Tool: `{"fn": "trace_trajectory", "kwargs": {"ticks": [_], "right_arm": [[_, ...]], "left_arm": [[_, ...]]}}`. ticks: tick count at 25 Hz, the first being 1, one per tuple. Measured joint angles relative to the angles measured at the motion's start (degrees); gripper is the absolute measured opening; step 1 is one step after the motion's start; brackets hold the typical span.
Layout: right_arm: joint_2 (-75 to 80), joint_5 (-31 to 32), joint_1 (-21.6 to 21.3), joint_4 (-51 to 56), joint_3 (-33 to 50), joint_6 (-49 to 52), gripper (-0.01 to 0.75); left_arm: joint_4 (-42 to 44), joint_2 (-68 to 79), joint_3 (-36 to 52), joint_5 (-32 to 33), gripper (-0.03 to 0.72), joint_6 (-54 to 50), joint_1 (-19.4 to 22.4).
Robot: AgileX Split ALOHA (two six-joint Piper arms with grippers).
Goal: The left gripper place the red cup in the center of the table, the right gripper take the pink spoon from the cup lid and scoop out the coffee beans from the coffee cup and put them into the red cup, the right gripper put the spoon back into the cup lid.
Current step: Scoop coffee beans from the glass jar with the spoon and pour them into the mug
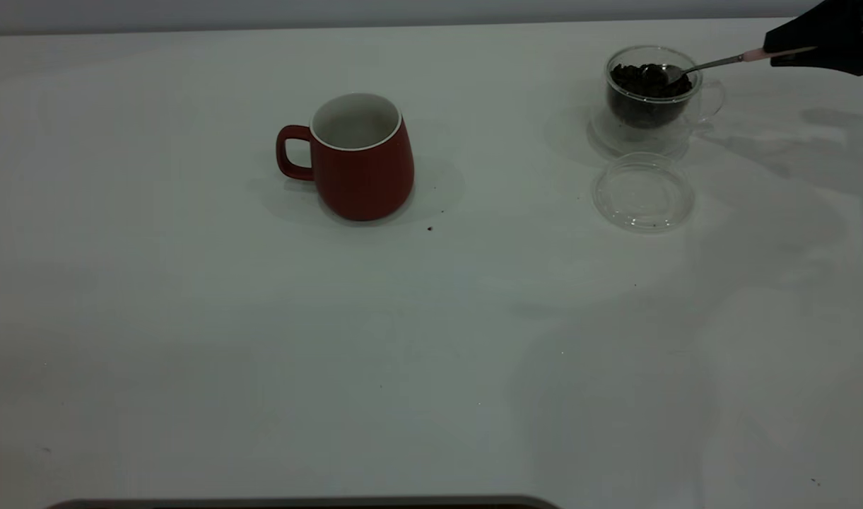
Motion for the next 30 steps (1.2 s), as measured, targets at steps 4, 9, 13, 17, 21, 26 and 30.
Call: {"fn": "trace_trajectory", "kwargs": {"ticks": [4, 9, 13, 17, 21, 26, 30], "right_arm": [[0.0, 2.4, -0.2, 0.0, 0.0, 1.2, 0.099], [0.05, 5.9, -1.77, 0.18, 0.0, 2.73, 0.099], [0.28, 8.82, -4.13, 0.43, 0.0, 4.12, 0.099], [0.34, 9.24, -5.58, 1.47, 0.0, 4.28, 0.099], [0.4, 9.3, -5.96, 1.75, 0.0, 5.34, 0.099], [0.44, 9.3, -3.6, 3.92, 0.0, 5.87, 0.099], [0.44, 9.3, 1.51, 6.86, 0.0, 6.05, 0.099]], "left_arm": [[0.0, 0.0, 0.0, 0.0, 0.495, 0.05, 0.0], [0.0, 0.0, 0.0, 0.0, 0.495, 0.12, 0.0], [0.0, 0.0, 0.0, 0.0, 0.495, 0.12, 0.0], [0.0, 0.0, 0.0, 0.0, 0.495, 0.12, 0.0], [0.0, 0.0, 0.0, 0.0, 0.495, 0.12, 0.0], [0.0, 0.0, 0.0, 0.0, 0.495, 0.12, 0.0], [0.0, 0.0, 0.0, 0.0, 0.495, 0.12, 0.0]]}}
